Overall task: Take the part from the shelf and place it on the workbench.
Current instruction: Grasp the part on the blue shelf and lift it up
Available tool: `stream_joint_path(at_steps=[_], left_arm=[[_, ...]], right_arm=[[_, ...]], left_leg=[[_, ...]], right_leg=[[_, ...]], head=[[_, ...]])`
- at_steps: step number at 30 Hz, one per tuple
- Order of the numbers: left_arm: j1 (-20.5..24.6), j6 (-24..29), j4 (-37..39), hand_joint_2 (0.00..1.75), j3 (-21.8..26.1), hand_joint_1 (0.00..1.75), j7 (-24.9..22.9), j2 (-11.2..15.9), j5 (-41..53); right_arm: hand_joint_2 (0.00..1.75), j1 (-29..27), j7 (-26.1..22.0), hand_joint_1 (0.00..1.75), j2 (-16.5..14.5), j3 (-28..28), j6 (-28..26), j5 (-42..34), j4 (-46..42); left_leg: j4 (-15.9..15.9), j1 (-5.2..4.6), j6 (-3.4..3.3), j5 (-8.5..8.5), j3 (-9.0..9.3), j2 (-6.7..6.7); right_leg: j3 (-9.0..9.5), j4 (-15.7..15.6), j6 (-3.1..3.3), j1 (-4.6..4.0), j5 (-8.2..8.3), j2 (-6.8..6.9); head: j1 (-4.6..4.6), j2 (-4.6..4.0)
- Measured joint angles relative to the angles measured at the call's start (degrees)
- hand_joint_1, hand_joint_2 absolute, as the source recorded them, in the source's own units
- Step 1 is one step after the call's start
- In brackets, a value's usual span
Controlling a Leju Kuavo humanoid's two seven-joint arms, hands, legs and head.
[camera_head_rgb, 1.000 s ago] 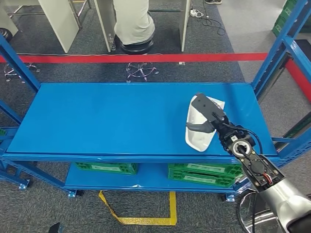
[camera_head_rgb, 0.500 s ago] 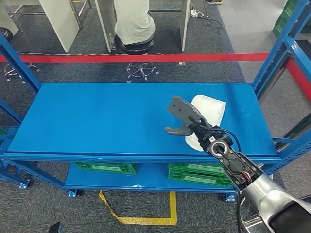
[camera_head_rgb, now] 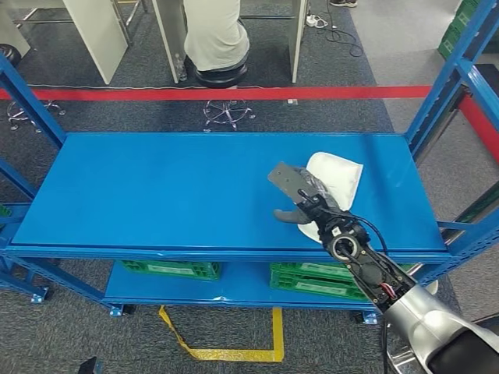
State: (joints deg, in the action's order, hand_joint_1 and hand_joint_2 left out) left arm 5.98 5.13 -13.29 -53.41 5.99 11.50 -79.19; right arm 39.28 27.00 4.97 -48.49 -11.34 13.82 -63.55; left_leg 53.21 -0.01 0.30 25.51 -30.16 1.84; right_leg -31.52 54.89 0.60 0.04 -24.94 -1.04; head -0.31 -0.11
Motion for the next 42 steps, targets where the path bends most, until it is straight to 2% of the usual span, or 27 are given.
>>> stream_joint_path(at_steps=[3, 11, 24, 42], left_arm=[[0.00, 0.01, 0.00, 0.00, -0.01, 0.00, 0.01, 0.00, 0.05], [0.00, 0.01, 0.00, 0.00, -0.91, 0.00, 0.10, -0.03, 0.36], [0.04, 0.50, 0.00, 0.00, -1.84, 0.00, 0.15, -0.15, 1.01], [0.21, 0.52, 0.00, 0.00, -2.68, 0.00, 0.09, -0.21, 0.93]], right_arm=[[1.75, -1.19, 2.79, 0.00, -0.24, 0.06, -3.71, 3.46, 0.05], [1.75, -3.52, 5.14, 0.00, -0.53, 2.11, -7.28, 6.52, 0.50], [1.75, -5.78, 5.05, 0.00, -0.53, 5.87, -5.23, 6.91, 0.55], [1.75, -5.91, 3.58, 0.00, -0.86, 7.03, -0.87, 6.35, 3.33]], left_leg=[[0.00, 0.00, 0.00, 0.00, 0.00, 0.00], [0.00, 0.00, 0.00, 0.00, 0.01, -0.01], [0.00, 0.00, 0.00, 0.00, 0.02, -0.02], [0.00, 0.00, 0.00, 0.00, 0.01, -0.02]], right_leg=[[0.00, 0.00, 0.00, 0.00, 0.00, -0.01], [0.00, 0.00, 0.00, 0.00, 0.00, -0.02], [-0.01, -0.01, 0.00, 0.00, 0.00, -0.03], [0.01, 0.00, 0.00, 0.00, 0.00, -0.02]], head=[[-0.01, 0.00], [-0.03, 0.00], [-0.02, 0.00], [0.00, 0.00]])
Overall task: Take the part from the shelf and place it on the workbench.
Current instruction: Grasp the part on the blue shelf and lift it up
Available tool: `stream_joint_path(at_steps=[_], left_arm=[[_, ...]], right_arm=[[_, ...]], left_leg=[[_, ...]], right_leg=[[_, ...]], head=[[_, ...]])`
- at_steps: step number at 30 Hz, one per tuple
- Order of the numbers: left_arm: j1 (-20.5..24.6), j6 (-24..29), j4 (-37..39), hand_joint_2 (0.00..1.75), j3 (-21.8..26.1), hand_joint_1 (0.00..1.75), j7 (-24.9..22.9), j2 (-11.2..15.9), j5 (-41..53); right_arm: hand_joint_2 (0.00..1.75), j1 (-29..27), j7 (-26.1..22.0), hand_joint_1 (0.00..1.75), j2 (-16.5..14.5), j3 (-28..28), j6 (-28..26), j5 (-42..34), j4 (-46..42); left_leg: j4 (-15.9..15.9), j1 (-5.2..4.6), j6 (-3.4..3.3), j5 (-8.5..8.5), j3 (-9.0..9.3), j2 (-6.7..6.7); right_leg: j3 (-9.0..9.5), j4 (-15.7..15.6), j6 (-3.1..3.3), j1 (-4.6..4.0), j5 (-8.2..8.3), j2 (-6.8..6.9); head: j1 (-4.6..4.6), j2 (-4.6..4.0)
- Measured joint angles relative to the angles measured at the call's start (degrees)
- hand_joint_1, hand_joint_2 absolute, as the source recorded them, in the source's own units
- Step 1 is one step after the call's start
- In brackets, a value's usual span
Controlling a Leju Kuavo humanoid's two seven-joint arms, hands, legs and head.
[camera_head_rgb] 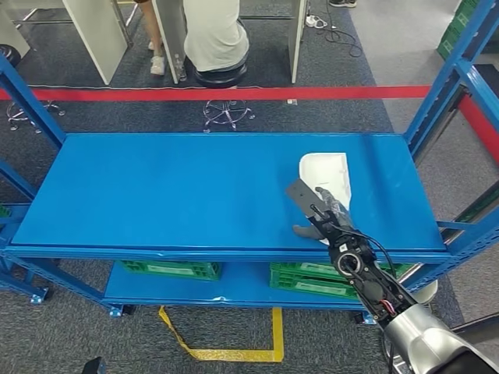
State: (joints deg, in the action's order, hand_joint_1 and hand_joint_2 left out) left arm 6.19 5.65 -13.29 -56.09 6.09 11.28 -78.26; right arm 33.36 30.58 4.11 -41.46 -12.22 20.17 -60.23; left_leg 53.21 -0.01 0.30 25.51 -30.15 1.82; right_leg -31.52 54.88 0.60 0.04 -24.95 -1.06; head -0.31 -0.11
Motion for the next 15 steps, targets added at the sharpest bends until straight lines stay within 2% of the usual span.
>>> stream_joint_path(at_steps=[15], left_arm=[[0.00, 0.03, 0.00, 0.00, -0.06, 0.00, -0.18, -0.03, -0.89]], right_arm=[[1.75, 1.82, 0.91, 0.00, -0.56, -0.22, 6.27, 0.69, 1.47]], left_leg=[[0.00, 0.00, 0.00, 0.00, 0.04, 0.00]], right_leg=[[0.04, 0.00, 0.00, 0.00, 0.00, -0.02]], head=[[-0.01, 0.00]])
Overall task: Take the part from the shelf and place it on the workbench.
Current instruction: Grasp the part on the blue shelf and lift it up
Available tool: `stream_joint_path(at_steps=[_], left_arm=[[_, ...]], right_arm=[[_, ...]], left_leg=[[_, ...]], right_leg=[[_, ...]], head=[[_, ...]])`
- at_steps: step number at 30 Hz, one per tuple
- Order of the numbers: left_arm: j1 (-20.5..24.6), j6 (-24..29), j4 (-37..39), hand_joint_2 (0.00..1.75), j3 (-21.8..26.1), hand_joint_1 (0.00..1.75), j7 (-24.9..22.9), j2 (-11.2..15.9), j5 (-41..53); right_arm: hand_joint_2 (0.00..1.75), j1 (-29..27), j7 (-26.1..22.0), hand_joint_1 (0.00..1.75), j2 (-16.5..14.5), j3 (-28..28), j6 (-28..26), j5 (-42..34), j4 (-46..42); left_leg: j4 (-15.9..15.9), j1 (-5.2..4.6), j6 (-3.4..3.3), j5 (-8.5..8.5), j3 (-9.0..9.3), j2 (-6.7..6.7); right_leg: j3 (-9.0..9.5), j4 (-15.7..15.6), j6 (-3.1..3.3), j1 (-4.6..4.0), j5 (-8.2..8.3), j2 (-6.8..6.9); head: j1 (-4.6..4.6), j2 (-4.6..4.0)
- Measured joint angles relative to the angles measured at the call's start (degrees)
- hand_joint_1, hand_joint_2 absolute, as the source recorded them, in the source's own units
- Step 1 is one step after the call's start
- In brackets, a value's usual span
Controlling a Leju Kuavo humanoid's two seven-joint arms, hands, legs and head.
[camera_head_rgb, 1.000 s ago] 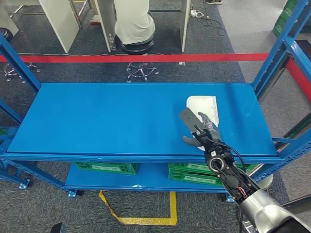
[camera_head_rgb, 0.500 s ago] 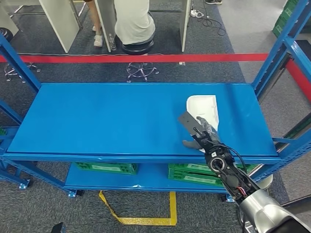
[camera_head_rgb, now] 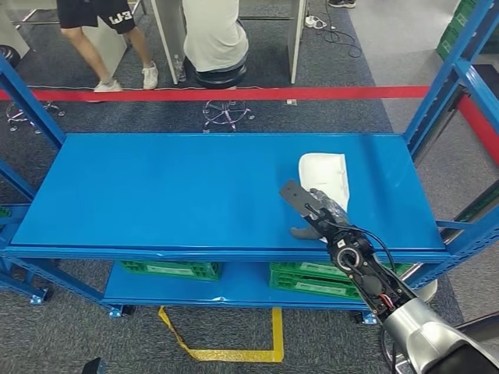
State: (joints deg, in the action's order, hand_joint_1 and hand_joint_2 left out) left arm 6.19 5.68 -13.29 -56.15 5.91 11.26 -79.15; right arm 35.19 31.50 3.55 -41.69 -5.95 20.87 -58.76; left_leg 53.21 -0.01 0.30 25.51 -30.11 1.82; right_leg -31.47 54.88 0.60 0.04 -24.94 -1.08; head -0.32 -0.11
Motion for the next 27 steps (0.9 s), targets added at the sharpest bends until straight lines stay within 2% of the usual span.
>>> stream_joint_path(at_steps=[2, 6, 17, 27], left_arm=[[-0.01, 0.01, 0.00, 0.00, 0.00, 0.00, -0.05, 0.00, -0.13], [-0.02, 0.01, 0.00, 0.00, 0.00, 0.00, -0.13, 0.00, -0.40], [-0.02, 0.45, 0.00, 0.00, 0.00, 0.00, -0.34, 0.00, -1.31], [-0.03, 0.69, 0.00, 0.00, 0.02, 0.00, -0.43, 0.00, -1.98]], right_arm=[[1.75, 0.32, 0.19, 0.00, -0.21, -0.11, 0.62, 0.02, 0.10], [1.75, 0.81, 0.37, 1.74, -0.58, -0.31, 1.41, 0.12, 0.45], [1.75, 2.48, 0.09, 1.75, -1.42, -1.03, 2.90, -0.24, 1.46], [1.75, 3.94, -1.03, 1.66, -2.44, -1.73, 2.88, -0.63, 2.67]], left_leg=[[0.00, 0.00, 0.00, 0.00, 0.00, 0.00], [0.00, 0.00, 0.00, 0.00, -0.01, 0.01], [0.00, 0.00, 0.00, 0.00, 0.00, 0.00], [0.00, 0.00, 0.00, 0.00, 0.07, -0.01]], right_leg=[[0.00, 0.00, 0.00, 0.00, 0.00, 0.01], [0.00, 0.00, 0.00, 0.00, 0.00, 0.02], [0.01, 0.00, 0.00, 0.00, 0.00, 0.01], [0.06, 0.00, 0.00, -0.01, 0.00, 0.01]], head=[[0.01, 0.00], [0.01, 0.00], [0.02, 0.00], [0.01, 0.00]])
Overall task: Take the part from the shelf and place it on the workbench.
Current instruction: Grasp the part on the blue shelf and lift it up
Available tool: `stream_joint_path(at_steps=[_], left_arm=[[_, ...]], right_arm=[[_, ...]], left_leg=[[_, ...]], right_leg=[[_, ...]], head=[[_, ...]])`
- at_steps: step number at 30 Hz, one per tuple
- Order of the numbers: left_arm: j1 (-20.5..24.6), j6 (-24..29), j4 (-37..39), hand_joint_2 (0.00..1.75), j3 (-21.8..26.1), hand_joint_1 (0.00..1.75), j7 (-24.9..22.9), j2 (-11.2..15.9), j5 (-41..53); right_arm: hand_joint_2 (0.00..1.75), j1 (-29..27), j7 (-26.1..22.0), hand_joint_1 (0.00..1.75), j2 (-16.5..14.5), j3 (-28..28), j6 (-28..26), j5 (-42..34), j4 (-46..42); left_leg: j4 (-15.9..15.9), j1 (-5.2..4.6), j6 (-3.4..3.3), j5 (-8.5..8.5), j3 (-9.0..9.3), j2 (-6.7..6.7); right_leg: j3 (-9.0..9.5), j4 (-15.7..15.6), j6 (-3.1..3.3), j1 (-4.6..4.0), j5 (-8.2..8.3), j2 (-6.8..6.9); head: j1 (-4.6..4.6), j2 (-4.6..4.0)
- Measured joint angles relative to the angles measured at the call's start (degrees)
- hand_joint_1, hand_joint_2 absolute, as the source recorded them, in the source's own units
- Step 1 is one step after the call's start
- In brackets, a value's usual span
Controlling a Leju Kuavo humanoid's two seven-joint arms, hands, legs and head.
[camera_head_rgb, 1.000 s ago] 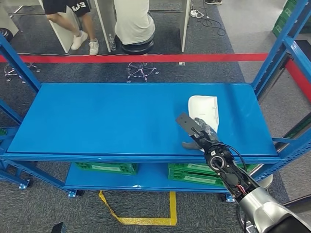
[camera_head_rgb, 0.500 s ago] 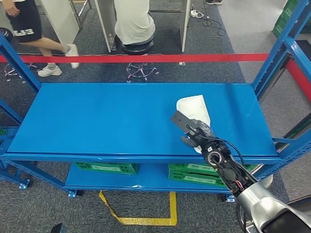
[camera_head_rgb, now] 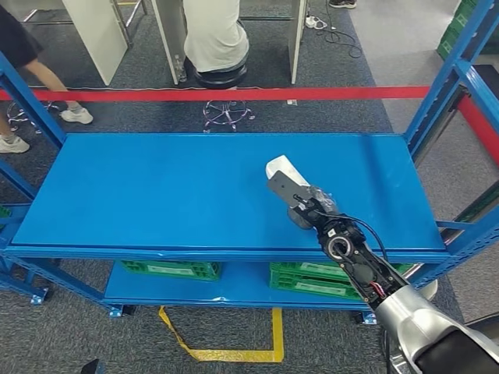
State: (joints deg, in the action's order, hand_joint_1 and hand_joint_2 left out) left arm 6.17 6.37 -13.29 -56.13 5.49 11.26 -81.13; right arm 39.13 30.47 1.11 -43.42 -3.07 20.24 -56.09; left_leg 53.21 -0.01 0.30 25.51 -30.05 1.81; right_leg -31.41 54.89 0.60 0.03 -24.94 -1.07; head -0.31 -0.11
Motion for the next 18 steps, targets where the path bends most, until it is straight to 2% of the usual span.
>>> stream_joint_path(at_steps=[11, 15, 18], left_arm=[[0.00, 0.36, 0.00, 0.00, 0.01, 0.00, 0.00, 0.02, -0.07], [-0.01, 0.37, 0.00, 1.75, 0.01, 0.00, 0.02, 0.02, -0.10], [-0.01, 0.14, 0.00, 1.75, 0.04, 0.00, 0.48, 0.03, -0.33]], right_arm=[[1.75, 0.65, -0.38, 1.71, -0.42, -0.66, -0.29, -0.31, 0.96], [1.75, 0.68, -0.62, 1.73, -0.50, -0.69, -0.94, -0.49, 1.01], [1.75, 0.68, -0.64, 1.71, -0.50, -0.71, -1.30, -0.59, 1.01]], left_leg=[[0.00, 0.00, 0.00, 0.00, 0.05, 0.00], [0.00, 0.00, 0.00, 0.00, 0.07, 0.00], [0.00, 0.00, 0.00, 0.00, 0.08, 0.00]], right_leg=[[0.06, 0.00, 0.00, 0.00, 0.00, 0.00], [0.07, 0.00, 0.00, 0.00, 0.00, 0.00], [0.07, 0.00, 0.00, 0.00, 0.00, 0.00]], head=[[-0.03, 0.00], [-0.03, 0.00], [-0.03, 0.00]])
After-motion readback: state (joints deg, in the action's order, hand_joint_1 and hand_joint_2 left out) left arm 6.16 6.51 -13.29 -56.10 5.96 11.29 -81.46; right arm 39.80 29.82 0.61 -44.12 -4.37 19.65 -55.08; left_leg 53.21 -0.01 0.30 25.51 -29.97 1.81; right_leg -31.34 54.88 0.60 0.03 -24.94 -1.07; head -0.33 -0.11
